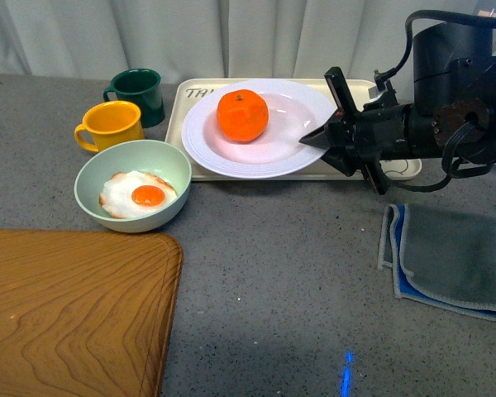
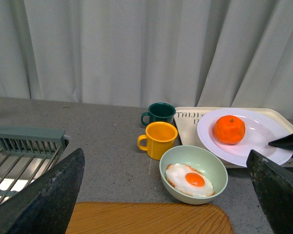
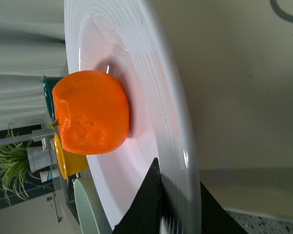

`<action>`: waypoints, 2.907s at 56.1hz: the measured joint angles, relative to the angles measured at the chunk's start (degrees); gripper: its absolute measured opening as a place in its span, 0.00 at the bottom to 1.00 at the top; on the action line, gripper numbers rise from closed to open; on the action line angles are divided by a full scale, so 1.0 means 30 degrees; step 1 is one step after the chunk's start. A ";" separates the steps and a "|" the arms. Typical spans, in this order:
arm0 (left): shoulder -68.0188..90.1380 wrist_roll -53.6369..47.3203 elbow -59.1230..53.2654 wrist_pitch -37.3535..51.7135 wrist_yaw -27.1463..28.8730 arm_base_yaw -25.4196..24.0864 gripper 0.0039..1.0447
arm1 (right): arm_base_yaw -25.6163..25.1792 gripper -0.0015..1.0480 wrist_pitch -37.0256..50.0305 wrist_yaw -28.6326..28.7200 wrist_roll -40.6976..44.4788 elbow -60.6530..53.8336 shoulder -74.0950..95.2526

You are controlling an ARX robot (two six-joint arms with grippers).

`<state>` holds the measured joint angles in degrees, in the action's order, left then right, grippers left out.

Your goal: Place orange and plate with both arms

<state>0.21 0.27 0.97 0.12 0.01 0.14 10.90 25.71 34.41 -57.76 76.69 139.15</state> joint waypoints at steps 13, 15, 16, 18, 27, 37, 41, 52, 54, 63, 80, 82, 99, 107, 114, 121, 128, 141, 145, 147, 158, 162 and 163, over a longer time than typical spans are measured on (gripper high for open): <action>0.0007 0.0000 0.0000 0.0000 0.0000 0.0000 0.94 | -0.0007 0.09 -0.1297 -0.0619 0.0306 0.0816 0.0335; 0.0000 0.0000 0.0000 0.0000 0.0000 0.0000 0.94 | -0.0051 0.15 -0.1457 -0.0678 0.0423 0.0816 0.0335; 0.0000 0.0000 0.0000 0.0000 0.0000 0.0000 0.94 | -0.0073 0.16 -0.1501 -0.0678 0.0474 0.0816 0.0335; 0.0000 0.0000 0.0000 0.0000 0.0000 0.0000 0.94 | -0.0153 0.23 -0.1610 -0.0678 0.0670 0.0816 0.0335; 0.0000 0.0000 0.0000 0.0000 0.0000 0.0000 0.94 | -0.0583 0.51 -0.1989 -0.1020 0.1945 -0.0058 -0.0532; 0.0000 0.0000 0.0000 0.0000 0.0000 0.0000 0.94 | -0.0845 0.77 -0.3177 -0.2470 0.4809 -0.2055 -0.3198; 0.0000 0.0000 0.0000 0.0000 0.0000 0.0000 0.94 | -0.0940 0.87 -0.3104 -0.2943 0.6127 -0.3140 -0.4473; 0.0007 0.0007 0.0000 0.0000 0.0000 0.0000 0.94 | -0.1013 0.84 0.1668 -0.8000 1.0761 -0.7708 -0.8218; 0.0000 0.0000 0.0000 0.0000 -0.0007 0.0000 0.94 | -0.0954 0.77 0.5712 -1.0848 1.2815 -0.9420 -0.8612; 0.0007 0.0000 0.0000 0.0000 0.0000 0.0000 0.94 | -0.1333 0.53 1.4775 -1.3675 1.7413 -1.4411 -1.0907; 0.0000 0.0000 0.0000 0.0000 0.0000 0.0000 0.94 | -0.2171 0.01 1.5511 -1.2888 1.9169 -1.9948 -1.6320; 0.0000 0.0000 0.0000 0.0000 0.0000 0.0000 0.94 | -0.2251 0.01 1.5249 -1.2823 1.9190 -2.0385 -1.7063; 0.0000 0.0000 0.0000 0.0000 0.0000 0.0000 0.94 | -0.3592 0.01 1.2058 -1.1584 1.9190 -2.2811 -2.2702; 0.0000 0.0000 0.0000 0.0000 -0.0007 0.0000 0.94 | -0.3592 0.01 1.0928 -1.1526 1.9190 -2.3635 -2.4604; 0.0000 0.0000 0.0000 0.0000 0.0000 0.0000 0.94 | -0.3592 0.01 0.9777 -1.1519 1.9190 -2.4152 -2.6330; 0.0000 0.0000 0.0000 0.0000 0.0000 0.0000 0.94 | -0.3592 0.01 0.8073 -1.1511 1.9190 -2.4720 -2.8596; 0.0000 0.0000 0.0000 0.0000 0.0000 0.0000 0.94 | -0.3592 0.01 0.6717 -1.1511 1.9190 -2.5026 -3.0279; 0.0000 0.0000 0.0000 0.0000 0.0000 0.0000 0.94 | -0.3592 0.01 0.3563 -1.1511 1.9190 -2.5390 -3.3900; 0.0000 0.0000 0.0000 0.0000 0.0000 0.0000 0.94 | -0.3592 0.01 0.2732 -1.1504 1.9190 -2.5441 -3.4825; 0.0000 0.0000 0.0000 0.0000 0.0000 0.0000 0.94 | -0.3592 0.01 0.2368 -1.1504 1.9190 -2.5456 -3.5226; 0.0007 0.0000 0.0000 0.0000 0.0000 0.0000 0.94 | -0.3592 0.01 0.0124 -1.1504 1.9190 -2.5463 -3.7645; 0.0000 0.0000 0.0000 0.0000 0.0000 0.0000 0.94 | -0.3592 0.01 -0.0539 -1.1504 1.9190 -2.5463 -3.8344; 0.0007 0.0000 0.0000 0.0000 0.0000 0.0000 0.94 | -0.3592 0.01 -0.0721 -1.1504 1.9190 -2.5463 -3.8534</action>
<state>0.23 0.27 0.97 0.12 0.01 0.14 0.12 23.55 -0.10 -0.19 0.30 23.55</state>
